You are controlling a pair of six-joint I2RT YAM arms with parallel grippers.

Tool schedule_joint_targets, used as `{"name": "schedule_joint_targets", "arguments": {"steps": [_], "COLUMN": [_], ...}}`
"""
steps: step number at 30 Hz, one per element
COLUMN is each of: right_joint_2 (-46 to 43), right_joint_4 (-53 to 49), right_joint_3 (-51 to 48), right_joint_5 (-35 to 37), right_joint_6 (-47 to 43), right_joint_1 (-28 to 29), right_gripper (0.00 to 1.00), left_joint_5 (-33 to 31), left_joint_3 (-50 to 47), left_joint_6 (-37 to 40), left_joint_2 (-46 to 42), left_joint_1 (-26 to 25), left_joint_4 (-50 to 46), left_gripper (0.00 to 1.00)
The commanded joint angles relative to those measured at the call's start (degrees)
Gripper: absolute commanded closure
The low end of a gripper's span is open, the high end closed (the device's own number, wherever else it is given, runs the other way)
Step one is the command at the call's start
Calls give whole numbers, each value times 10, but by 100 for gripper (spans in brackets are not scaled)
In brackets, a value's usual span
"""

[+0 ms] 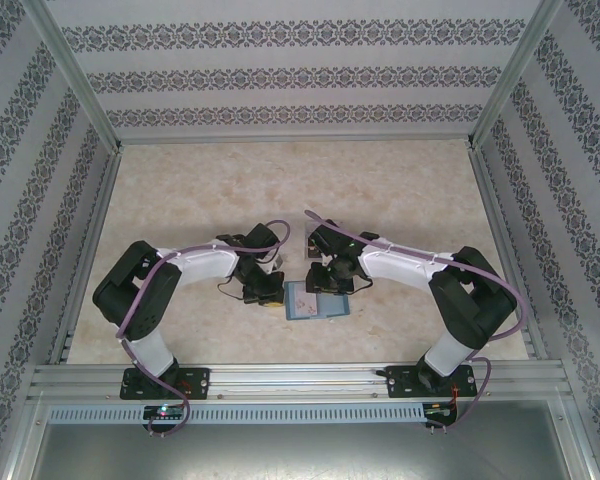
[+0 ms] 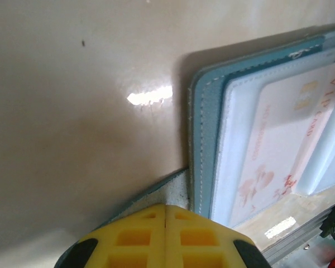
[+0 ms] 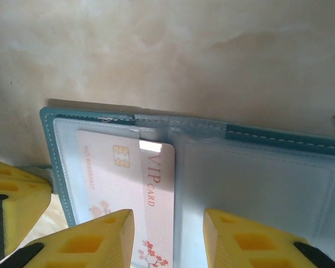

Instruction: Take the credit cards out of the card holder

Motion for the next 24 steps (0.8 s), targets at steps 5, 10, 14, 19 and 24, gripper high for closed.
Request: {"name": "schedule_joint_targets", "arguments": {"steps": [5, 10, 14, 19, 24], "right_joint_2": [0, 12, 26, 39, 43], "right_joint_4": [39, 36, 24, 13, 18], "right_joint_3": [-6, -5, -4, -5, -10], "right_joint_5": [-43, -44, -38, -31, -35], "right_joint_6": [13, 10, 5, -1, -1], "right_joint_1": [-5, -6, -7, -8, -8], "right_gripper": [63, 65, 65, 66, 66], "left_joint_5": [24, 28, 32, 31, 16], "left_joint_3": [64, 75, 66, 66, 63], "left_joint_6": [-12, -14, -13, 8, 23], "left_joint_2": [-15, 11, 30, 60, 81], "left_joint_1": [-5, -20, -24, -24, -24], "left_joint_4": [-9, -3, 10, -1, -16], "left_gripper": [100, 100, 100, 100, 100]}}
